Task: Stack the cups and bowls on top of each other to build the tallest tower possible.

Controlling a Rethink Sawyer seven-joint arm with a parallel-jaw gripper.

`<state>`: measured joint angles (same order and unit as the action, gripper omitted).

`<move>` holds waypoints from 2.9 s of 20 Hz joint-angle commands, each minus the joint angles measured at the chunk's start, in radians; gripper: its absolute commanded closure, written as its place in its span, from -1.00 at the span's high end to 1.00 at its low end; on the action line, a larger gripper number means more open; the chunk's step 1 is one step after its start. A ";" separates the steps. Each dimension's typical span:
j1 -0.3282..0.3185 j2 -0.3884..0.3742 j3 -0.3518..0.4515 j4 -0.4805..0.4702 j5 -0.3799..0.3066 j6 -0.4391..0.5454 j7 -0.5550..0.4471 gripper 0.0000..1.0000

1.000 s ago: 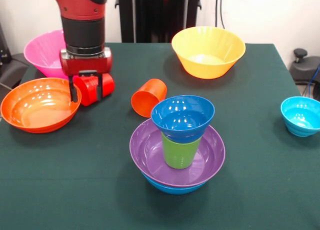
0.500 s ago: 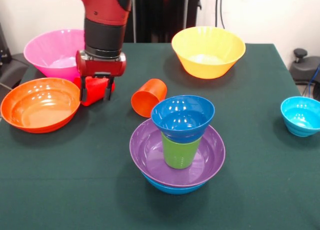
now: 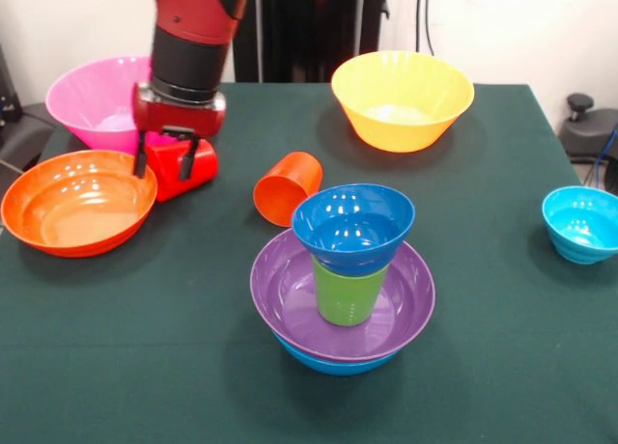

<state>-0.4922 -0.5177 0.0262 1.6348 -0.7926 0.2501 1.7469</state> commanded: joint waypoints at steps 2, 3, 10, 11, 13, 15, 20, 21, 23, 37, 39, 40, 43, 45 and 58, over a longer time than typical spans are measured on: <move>-0.116 -0.048 0.169 0.059 0.097 0.152 -0.081 1.00; -0.132 -0.061 0.194 0.077 0.116 0.171 -0.095 1.00; -0.199 -0.113 0.288 0.142 0.185 0.277 -0.157 1.00; -0.206 -0.117 0.295 0.148 0.190 0.293 -0.165 1.00; -0.219 -0.125 0.310 0.154 0.203 0.333 -0.180 1.00; -0.236 -0.132 0.329 0.163 0.216 0.363 -0.192 1.00; -0.268 -0.142 0.369 0.192 0.236 0.412 -0.205 1.00; -0.268 -0.144 0.369 0.198 0.233 0.418 -0.202 1.00; -0.276 -0.147 0.372 0.214 0.222 0.416 -0.198 1.00; -0.236 -0.147 0.255 0.273 0.041 0.340 -0.119 1.00; -0.238 -0.141 0.249 0.279 0.023 0.323 -0.104 1.00; -0.237 -0.139 0.244 0.281 0.014 0.319 -0.097 1.00; -0.220 -0.135 0.226 0.281 -0.015 0.311 -0.068 1.00; -0.213 -0.130 0.215 0.284 -0.038 0.289 -0.045 1.00; -0.220 -0.062 0.202 0.317 -0.083 0.049 0.064 1.00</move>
<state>-0.7462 -0.6385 0.2112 1.9128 -0.8080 0.4073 1.7469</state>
